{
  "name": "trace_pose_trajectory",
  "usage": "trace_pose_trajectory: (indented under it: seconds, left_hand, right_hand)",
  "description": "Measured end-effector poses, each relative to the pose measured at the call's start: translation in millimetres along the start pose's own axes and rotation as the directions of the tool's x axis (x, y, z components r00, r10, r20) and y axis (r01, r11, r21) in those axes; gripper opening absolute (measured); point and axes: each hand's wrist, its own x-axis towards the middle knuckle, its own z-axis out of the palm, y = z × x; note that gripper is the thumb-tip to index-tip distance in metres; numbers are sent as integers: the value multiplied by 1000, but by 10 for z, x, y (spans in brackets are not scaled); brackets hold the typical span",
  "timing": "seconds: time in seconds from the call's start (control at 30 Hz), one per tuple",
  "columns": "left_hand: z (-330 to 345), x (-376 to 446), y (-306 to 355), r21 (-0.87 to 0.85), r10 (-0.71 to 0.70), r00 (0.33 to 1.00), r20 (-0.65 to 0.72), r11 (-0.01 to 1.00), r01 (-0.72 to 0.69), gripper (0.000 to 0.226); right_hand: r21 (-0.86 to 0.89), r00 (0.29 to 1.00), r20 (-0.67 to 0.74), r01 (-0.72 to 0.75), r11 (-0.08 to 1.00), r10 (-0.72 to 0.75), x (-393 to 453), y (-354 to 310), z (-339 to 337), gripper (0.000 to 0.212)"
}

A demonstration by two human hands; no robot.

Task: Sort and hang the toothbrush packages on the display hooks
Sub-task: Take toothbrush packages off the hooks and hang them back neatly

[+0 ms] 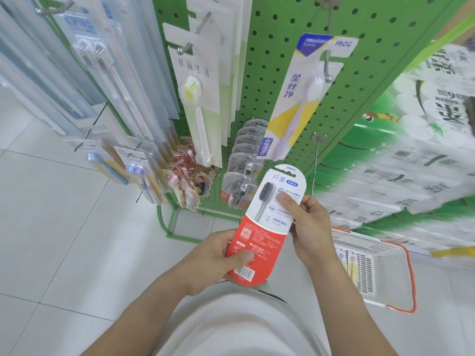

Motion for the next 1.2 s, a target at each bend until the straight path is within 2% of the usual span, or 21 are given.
trace_pose_trajectory:
  seconds: [0.17,0.3,0.47,0.57,0.67,0.87,0.97,1.03,1.1,1.2]
  left_hand:
    - [-39,-3,-13,38,22,998,63,999,-24,42]
    - [-37,5,-29,94,63,994,94,993,-72,51]
    - [-48,30,-43,129,82,993,79,987,-92,50]
    - [-18,58,-35,220,97,995,-12,971,-92,36]
    - [24,90,17,332,135,974,-181,941,-68,19]
    - [0,124,28,378,143,933,-331,926,-8,35]
    - [43,131,48,307,198,925,-324,947,-96,20]
    - [43,144,67,304,249,922,-296,940,-157,23]
    - [22,151,65,339,278,907,-316,926,-166,18]
    - [-21,146,60,348,287,887,-362,924,-156,12]
  right_hand:
    - [51,998,-25,-57,997,58,-4,27,-70,10]
    - [52,998,-33,-55,997,57,-3,10,-96,14]
    - [16,999,-34,-32,999,32,12,-4,-117,16]
    - [-66,1000,1,21,998,-21,16,11,-120,14]
    - [-202,991,72,122,972,-110,-2,34,-109,27]
    - [-285,970,202,189,940,-134,-5,99,-152,44]
    - [-381,963,238,215,899,-129,-21,182,-181,45]
    - [-431,952,282,234,872,-116,-51,233,-175,43]
    - [-418,946,301,242,875,-118,-80,254,-156,42]
    - [-393,952,255,259,882,-166,-98,246,-88,35]
